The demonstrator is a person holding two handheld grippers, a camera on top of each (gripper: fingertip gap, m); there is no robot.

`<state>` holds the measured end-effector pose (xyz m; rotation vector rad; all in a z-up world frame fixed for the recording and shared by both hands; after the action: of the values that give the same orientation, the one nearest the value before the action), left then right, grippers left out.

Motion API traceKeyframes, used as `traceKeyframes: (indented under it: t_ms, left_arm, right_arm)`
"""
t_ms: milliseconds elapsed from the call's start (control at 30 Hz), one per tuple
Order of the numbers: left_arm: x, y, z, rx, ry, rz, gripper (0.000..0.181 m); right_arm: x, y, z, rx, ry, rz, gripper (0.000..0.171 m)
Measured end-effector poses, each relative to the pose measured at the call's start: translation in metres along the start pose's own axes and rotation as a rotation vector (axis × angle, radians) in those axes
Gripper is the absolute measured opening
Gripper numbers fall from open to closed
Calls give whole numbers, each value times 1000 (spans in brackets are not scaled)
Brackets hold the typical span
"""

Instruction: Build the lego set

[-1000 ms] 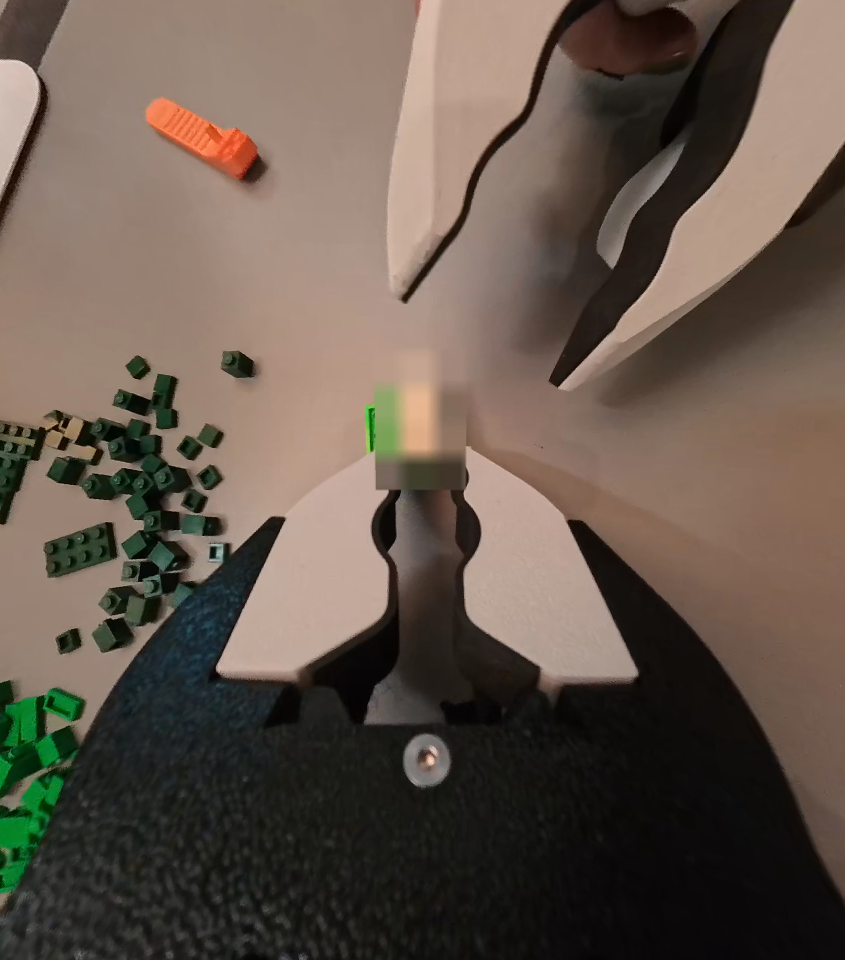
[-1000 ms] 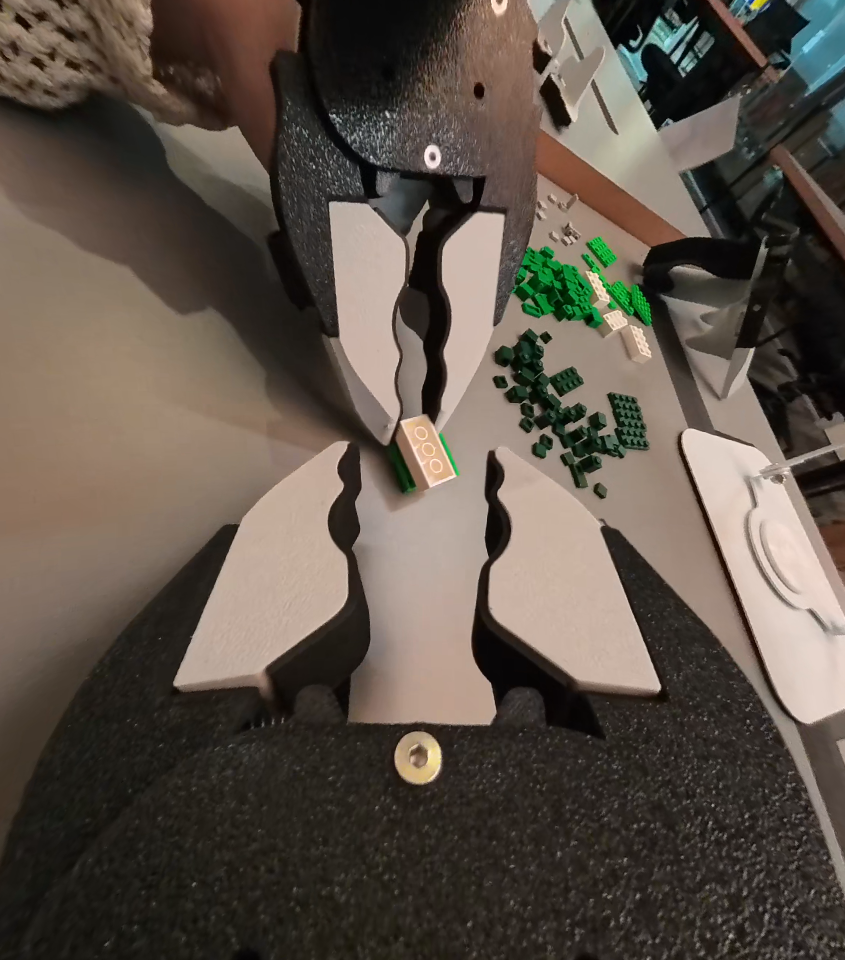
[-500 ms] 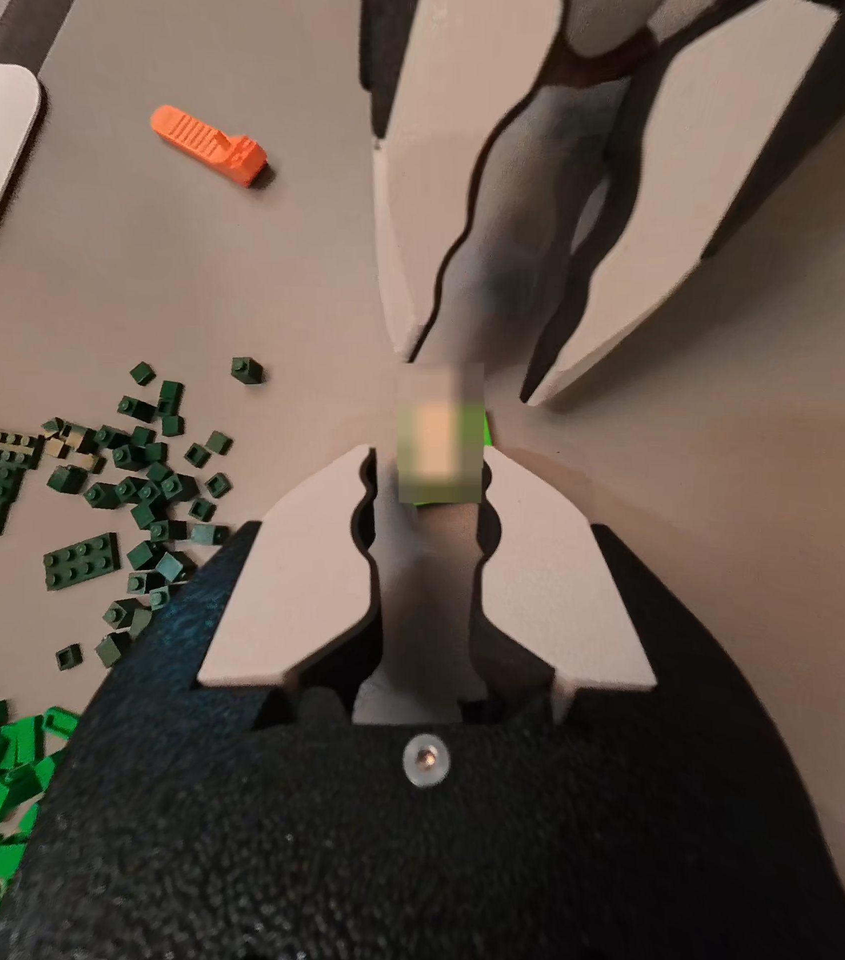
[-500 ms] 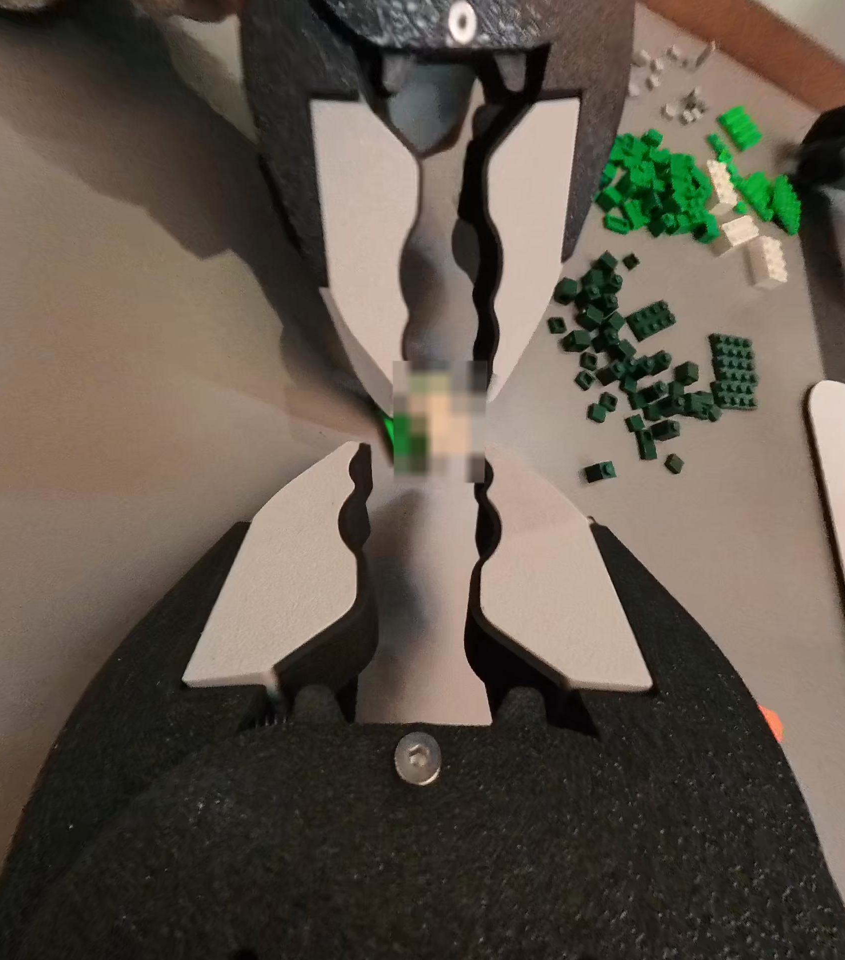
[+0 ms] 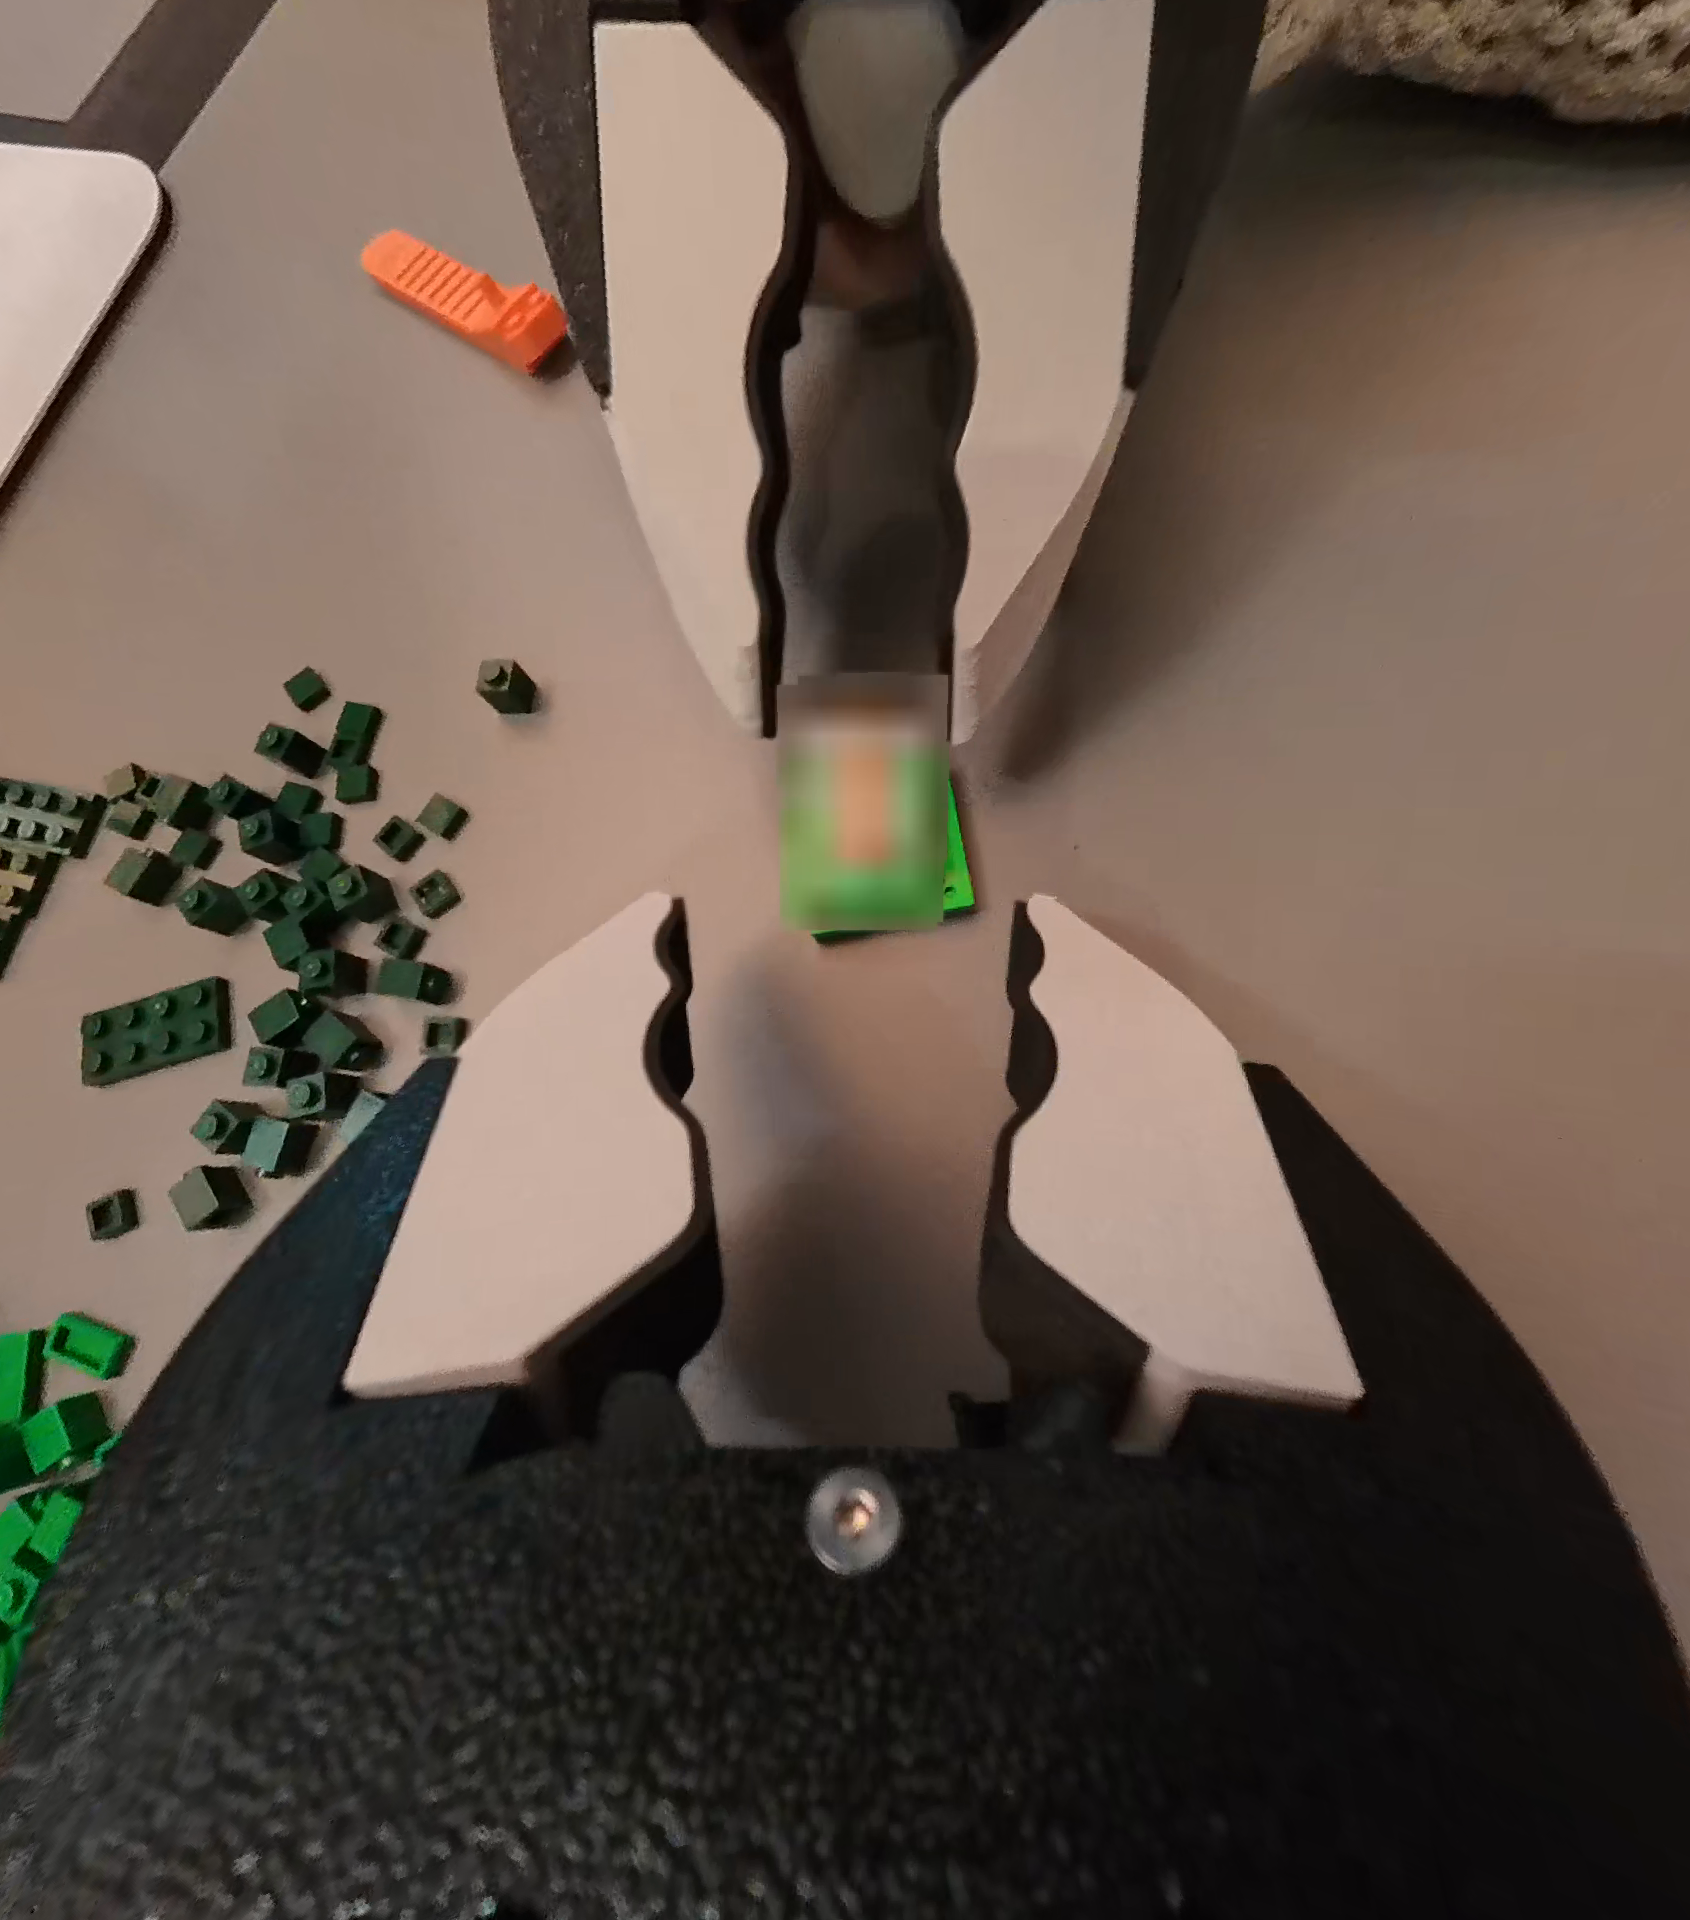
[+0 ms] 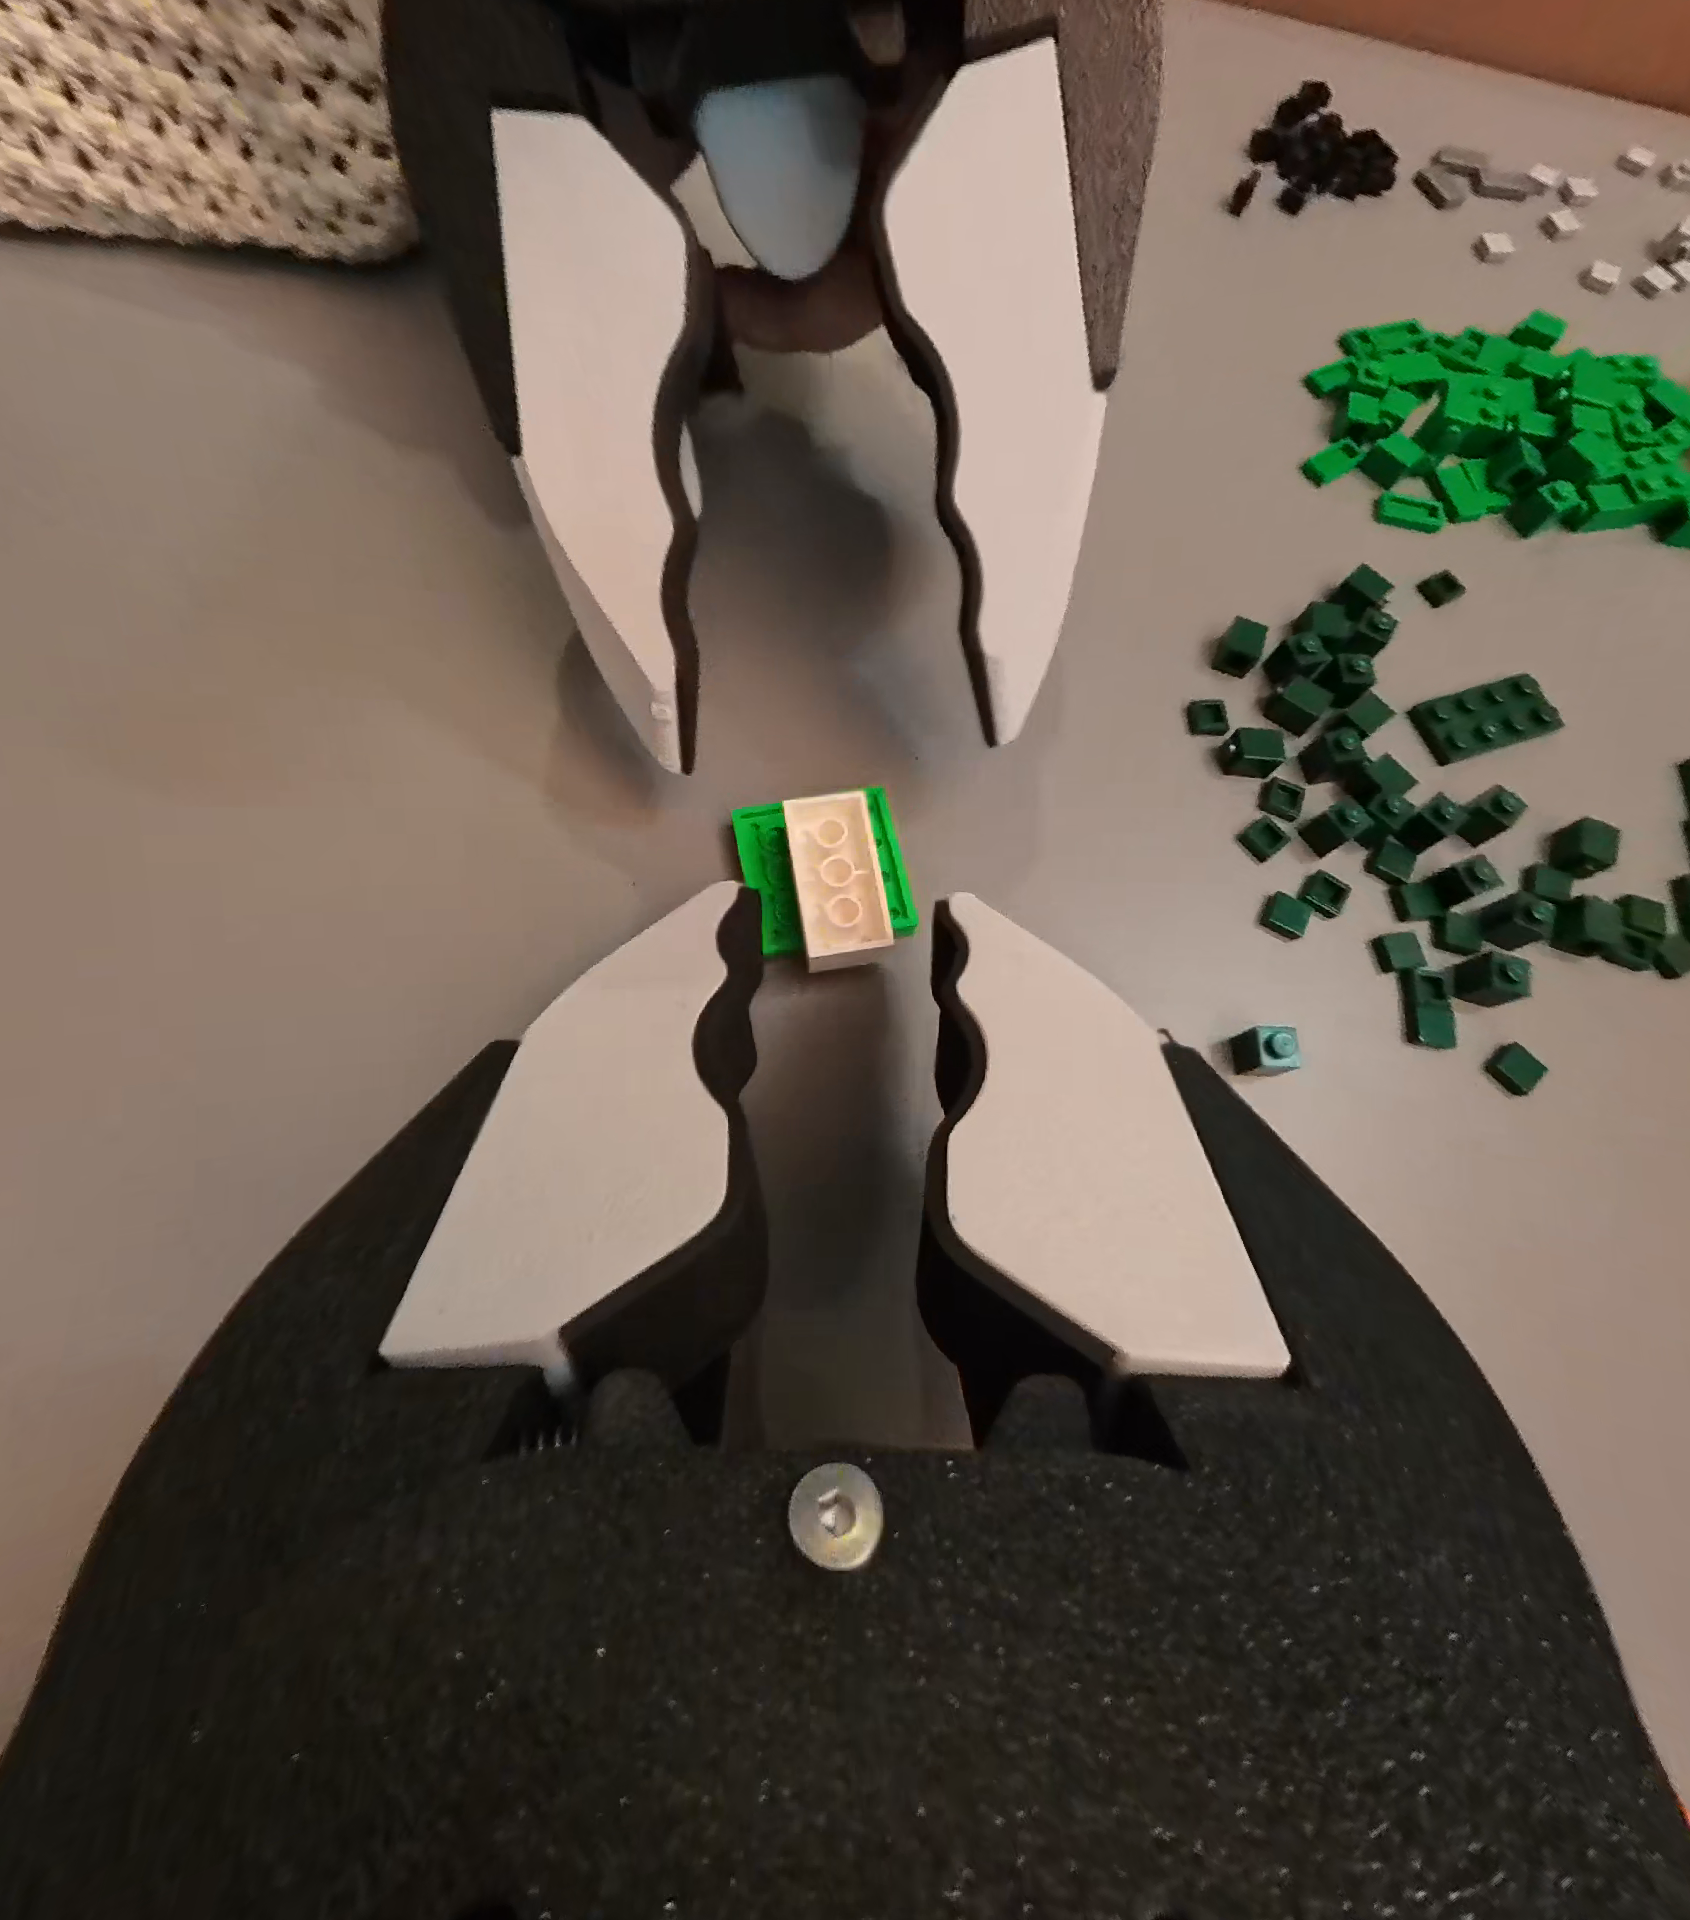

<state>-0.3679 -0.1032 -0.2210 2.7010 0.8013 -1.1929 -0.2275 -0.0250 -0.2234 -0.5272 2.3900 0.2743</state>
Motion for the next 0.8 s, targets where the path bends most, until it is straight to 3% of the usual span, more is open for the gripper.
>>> traceKeyframes:
  t_ms: [133,800]
  left_arm:
    - [2,1,0,-15,5,-5,61]
    - [14,4,2,-42,-6,2,49]
  right_arm:
    - [1,3,4,14,30,-65,30]
    - [6,5,6,-19,-11,-64,17]
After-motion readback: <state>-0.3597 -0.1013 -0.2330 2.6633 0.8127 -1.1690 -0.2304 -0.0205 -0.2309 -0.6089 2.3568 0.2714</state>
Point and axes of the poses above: each gripper's, where its closed fingertips meet, x out along the fingers, z out of its underside, y = z × x across the jaws, the point moved 9 cm from there along -x, back along the fingers, and after that the axes turned 3 degrees about -y, right-handed, at the moved point
